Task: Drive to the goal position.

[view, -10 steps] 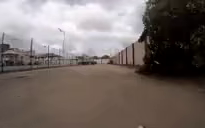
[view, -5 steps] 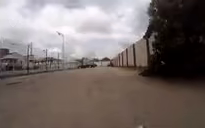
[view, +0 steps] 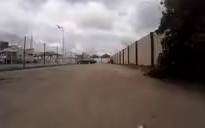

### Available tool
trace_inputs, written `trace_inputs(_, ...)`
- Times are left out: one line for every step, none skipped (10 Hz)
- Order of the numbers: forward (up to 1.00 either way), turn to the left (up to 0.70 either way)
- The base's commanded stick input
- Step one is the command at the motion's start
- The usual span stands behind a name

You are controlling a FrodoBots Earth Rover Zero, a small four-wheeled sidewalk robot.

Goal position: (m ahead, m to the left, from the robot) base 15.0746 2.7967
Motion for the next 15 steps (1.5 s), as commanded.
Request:
trace_inputs(1.0, 0.0)
trace_inputs(1.0, 0.0)
trace_inputs(1.0, 0.0)
trace_inputs(1.0, 0.0)
trace_inputs(1.0, 0.0)
trace_inputs(1.0, 0.0)
trace_inputs(1.0, 0.0)
trace_inputs(1.0, 0.0)
trace_inputs(1.0, 0.0)
trace_inputs(1.0, 0.0)
trace_inputs(1.0, 0.0)
trace_inputs(1.0, 0.0)
trace_inputs(1.0, 0.0)
trace_inputs(1.0, 0.0)
trace_inputs(1.0, 0.0)
